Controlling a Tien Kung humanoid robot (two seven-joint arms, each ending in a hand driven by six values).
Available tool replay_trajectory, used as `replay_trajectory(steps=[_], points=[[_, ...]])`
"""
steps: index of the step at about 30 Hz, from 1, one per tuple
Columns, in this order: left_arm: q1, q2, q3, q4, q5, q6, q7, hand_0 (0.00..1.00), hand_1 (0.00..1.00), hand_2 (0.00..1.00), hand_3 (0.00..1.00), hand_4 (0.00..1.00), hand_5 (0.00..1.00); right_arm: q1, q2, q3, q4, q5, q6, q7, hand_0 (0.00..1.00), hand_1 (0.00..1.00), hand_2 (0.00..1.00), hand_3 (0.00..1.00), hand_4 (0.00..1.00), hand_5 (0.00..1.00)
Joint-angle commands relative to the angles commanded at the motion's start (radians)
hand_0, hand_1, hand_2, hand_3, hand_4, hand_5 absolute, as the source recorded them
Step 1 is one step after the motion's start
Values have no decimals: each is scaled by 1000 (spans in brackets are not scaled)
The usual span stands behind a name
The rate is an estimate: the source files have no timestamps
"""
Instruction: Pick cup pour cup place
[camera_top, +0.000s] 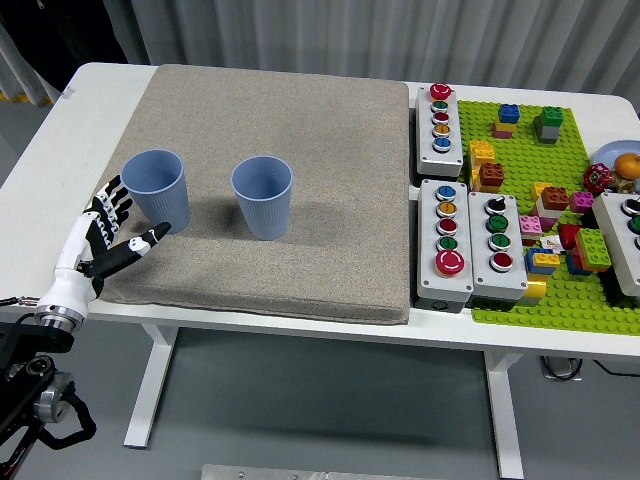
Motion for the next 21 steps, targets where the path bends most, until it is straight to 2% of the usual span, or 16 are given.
replay_trajectory(steps=[9, 12, 21], points=[[-36, 5, 15, 32, -7, 3, 3, 987, 975, 998, 998, 972, 244, 1, 0, -3, 0, 4, 1, 1, 700, 628, 559, 562, 2, 20], [-66, -3, 24, 64, -23, 3, 2, 983, 970, 998, 998, 970, 247, 2, -1, -3, 0, 6, 1, 2, 699, 628, 558, 562, 2, 19], [-107, -19, 35, 109, -49, 3, -3, 981, 969, 998, 998, 969, 250, 5, -2, -3, 0, 8, 0, 3, 699, 628, 559, 562, 2, 19]])
